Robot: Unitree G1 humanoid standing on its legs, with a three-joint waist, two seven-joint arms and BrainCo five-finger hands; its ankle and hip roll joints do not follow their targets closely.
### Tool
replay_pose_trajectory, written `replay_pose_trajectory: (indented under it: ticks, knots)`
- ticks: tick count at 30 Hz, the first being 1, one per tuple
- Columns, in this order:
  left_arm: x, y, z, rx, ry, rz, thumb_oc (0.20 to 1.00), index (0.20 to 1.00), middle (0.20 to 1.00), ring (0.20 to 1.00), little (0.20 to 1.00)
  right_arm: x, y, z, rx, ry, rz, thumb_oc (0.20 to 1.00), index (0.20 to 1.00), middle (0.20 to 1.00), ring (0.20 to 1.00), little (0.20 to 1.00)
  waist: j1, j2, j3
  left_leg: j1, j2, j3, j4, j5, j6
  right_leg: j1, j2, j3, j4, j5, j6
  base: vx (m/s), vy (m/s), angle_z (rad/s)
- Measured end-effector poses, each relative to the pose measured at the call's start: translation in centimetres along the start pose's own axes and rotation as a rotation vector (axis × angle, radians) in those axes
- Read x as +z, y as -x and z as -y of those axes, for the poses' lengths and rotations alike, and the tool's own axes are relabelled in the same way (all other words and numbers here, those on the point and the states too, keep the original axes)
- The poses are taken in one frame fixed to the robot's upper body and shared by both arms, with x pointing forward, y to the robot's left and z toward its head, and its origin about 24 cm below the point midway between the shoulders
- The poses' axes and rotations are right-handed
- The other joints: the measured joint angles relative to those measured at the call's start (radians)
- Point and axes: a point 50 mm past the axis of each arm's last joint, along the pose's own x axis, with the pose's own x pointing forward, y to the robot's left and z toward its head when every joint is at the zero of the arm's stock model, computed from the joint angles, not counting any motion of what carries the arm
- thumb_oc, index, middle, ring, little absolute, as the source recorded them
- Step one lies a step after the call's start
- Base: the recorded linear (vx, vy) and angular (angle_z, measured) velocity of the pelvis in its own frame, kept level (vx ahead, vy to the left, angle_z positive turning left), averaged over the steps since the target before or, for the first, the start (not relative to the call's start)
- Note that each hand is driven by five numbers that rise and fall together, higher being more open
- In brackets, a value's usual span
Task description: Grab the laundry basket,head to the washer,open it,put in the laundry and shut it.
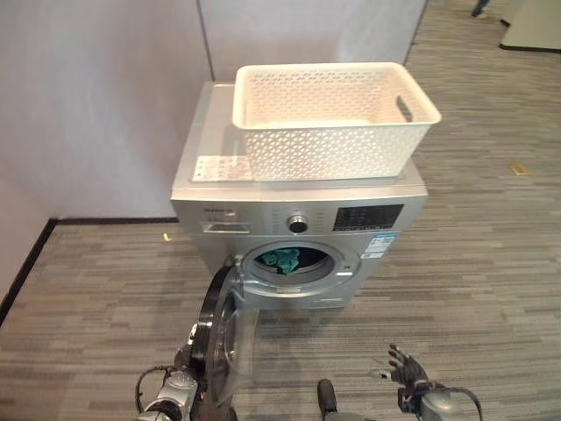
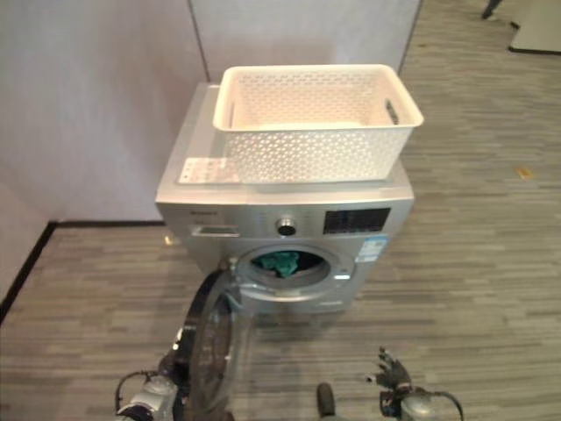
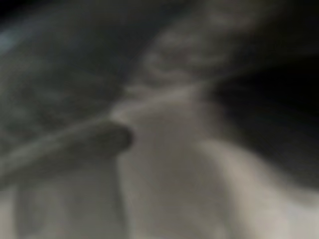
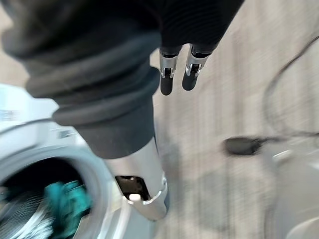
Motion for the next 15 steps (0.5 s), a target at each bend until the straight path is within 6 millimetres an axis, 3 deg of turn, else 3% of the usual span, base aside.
replay_pose_trajectory:
  ticks: [2, 7, 12, 15]
  knots:
    - [-0.4, 0.0, -0.3, -0.007, -0.031, -0.003, 1.000, 1.000, 1.000, 1.000, 1.000, -1.0, 0.1, 0.2, -0.020, -0.005, -0.043, 1.000, 1.000, 1.000, 1.000, 1.000, -0.005, -0.002, 0.001, 0.005, -0.007, 0.006, 0.000, 0.000, 0.001, 0.001, 0.000, 0.004, 0.000, -0.001, 0.000, 0.05, -0.107, 0.00]
    - [-1.7, 0.2, -0.5, -0.004, 0.013, -0.046, 1.000, 1.000, 1.000, 1.000, 1.000, 0.2, -0.1, -1.5, 0.023, -0.056, 0.008, 1.000, 1.000, 1.000, 1.000, 1.000, -0.011, -0.004, 0.004, 0.040, -0.011, 0.062, 0.000, -0.010, 0.015, 0.000, 0.001, 0.053, 0.000, 0.001, 0.003, 0.02, -0.102, -0.28]
    - [-1.7, 0.1, -0.8, 0.001, 0.048, -0.055, 1.000, 1.000, 1.000, 1.000, 1.000, 1.6, -0.5, -2.0, 0.035, -0.086, 0.040, 1.000, 1.000, 1.000, 1.000, 1.000, -0.011, -0.009, 0.012, 0.038, -0.012, 0.091, 0.000, -0.012, 0.016, -0.015, 0.003, 0.081, 0.000, 0.011, 0.008, -0.04, -0.153, -0.16]
    - [-0.5, -0.1, -0.6, -0.006, 0.071, -0.031, 1.000, 1.000, 1.000, 1.000, 1.000, 1.8, -0.5, -1.7, 0.022, -0.101, 0.043, 1.000, 1.000, 1.000, 1.000, 1.000, -0.010, -0.005, 0.024, 0.006, -0.010, 0.082, 0.000, -0.007, 0.015, -0.035, 0.002, 0.070, 0.001, 0.011, 0.006, -0.22, -0.151, 0.12]
